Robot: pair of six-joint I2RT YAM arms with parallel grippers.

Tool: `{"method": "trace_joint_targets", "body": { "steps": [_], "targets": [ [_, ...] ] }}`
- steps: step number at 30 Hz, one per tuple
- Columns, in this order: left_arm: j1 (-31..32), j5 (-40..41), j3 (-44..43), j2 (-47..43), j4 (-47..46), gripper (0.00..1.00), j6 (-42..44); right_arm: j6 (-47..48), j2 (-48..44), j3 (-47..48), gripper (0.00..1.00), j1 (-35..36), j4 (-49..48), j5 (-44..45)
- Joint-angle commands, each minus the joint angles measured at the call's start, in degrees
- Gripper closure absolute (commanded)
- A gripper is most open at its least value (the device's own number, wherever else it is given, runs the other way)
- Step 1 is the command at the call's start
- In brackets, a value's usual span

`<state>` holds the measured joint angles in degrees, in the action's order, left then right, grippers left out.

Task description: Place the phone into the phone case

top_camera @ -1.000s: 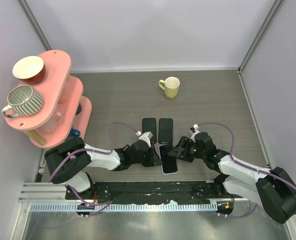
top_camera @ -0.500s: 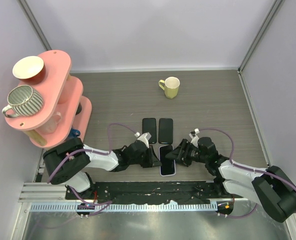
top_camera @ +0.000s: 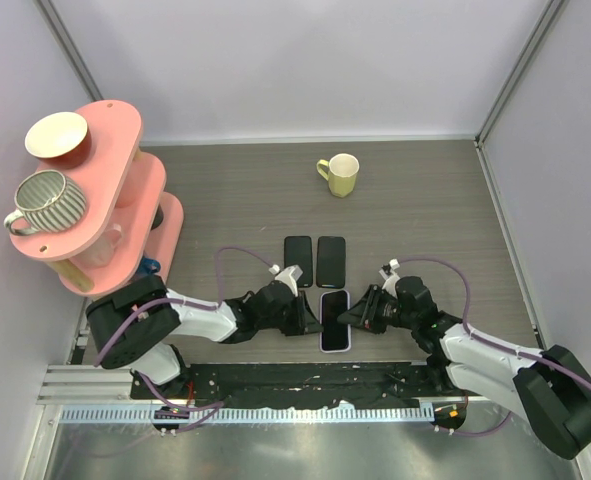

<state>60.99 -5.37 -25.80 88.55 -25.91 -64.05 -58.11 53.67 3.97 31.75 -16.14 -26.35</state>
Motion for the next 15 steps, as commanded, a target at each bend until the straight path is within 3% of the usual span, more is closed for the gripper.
{"method": "trace_joint_targets", "body": {
  "steps": [1, 6, 11, 15],
  "targets": [
    [0.1, 1.7, -0.6, -2.4, 4.5, 0.79, 2.3, 0.8, 0.0, 0.9, 0.96, 0.2, -4.9, -0.5],
    [-0.8, 3.7, -4.0, -10.6, 14.6, 0.74, 5.5, 1.8, -0.3, 1.9, 0.99, 0.2, -5.7, -1.9],
    [-4.1, 7.6, -6.7, -22.0, 27.4, 0.60, 8.0, 3.1, -6.2, 4.0, 0.99, 0.2, -4.5, -2.9],
    [-7.9, 4.5, -5.9, -30.6, 29.9, 0.47, 9.6, 4.0, -11.6, 4.7, 0.99, 0.2, -6.0, -4.7]
  ]
}}
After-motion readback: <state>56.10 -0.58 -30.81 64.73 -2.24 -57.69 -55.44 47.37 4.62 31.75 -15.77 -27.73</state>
